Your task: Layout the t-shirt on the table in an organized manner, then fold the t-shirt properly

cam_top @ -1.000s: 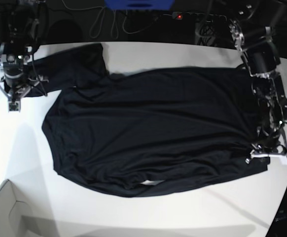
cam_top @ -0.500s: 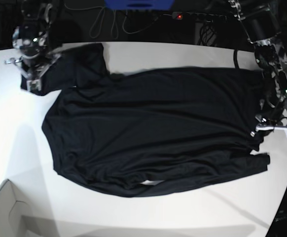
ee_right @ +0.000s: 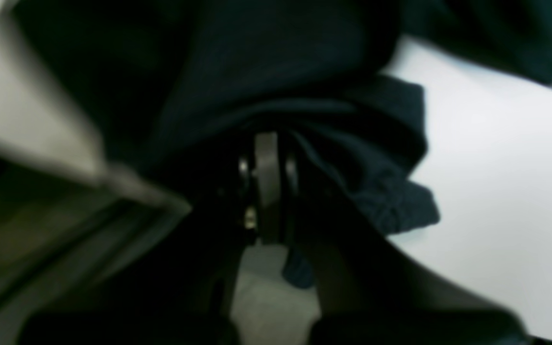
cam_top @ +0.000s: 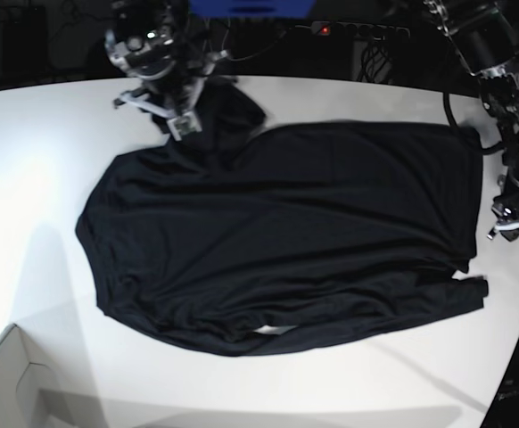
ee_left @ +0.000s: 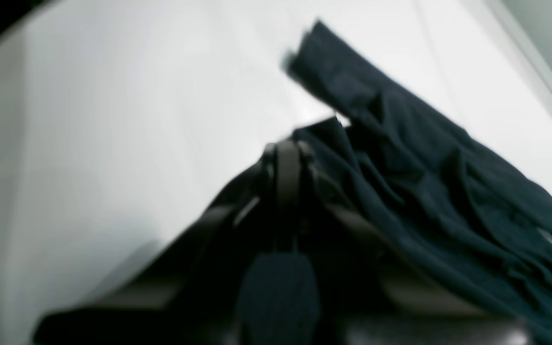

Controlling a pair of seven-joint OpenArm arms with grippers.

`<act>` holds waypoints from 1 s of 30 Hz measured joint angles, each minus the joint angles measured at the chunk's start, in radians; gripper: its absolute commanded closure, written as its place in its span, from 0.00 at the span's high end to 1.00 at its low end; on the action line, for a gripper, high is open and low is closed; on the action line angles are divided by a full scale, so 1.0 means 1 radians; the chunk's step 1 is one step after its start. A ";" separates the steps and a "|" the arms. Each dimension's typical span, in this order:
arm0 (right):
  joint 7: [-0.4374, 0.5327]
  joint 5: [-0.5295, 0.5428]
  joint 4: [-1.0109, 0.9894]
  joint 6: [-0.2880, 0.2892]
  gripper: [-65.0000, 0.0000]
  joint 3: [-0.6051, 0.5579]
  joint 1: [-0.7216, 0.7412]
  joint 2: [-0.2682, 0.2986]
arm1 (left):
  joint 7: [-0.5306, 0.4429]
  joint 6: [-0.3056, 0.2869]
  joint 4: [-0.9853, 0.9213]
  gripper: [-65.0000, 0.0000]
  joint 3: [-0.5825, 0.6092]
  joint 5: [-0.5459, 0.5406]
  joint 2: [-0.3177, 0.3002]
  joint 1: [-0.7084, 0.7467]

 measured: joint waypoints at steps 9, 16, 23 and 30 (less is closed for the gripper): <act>-0.109 0.009 -0.005 0.009 0.00 -0.311 0.080 0.005 | 0.011 -0.001 0.000 0.01 -0.017 -0.005 -0.014 0.018; -0.109 0.005 -0.118 0.011 0.00 -0.393 0.217 -0.053 | 0.098 -0.001 0.000 0.01 -0.121 -0.007 -0.017 0.019; -0.116 0.006 -0.098 0.011 0.00 -0.390 0.264 -0.063 | 0.214 -0.001 0.079 0.01 -0.234 0.001 -0.014 0.023; -0.118 0.009 -0.005 0.011 0.00 -0.325 0.251 0.034 | 0.396 0.005 0.291 0.01 -0.175 -0.069 0.096 0.153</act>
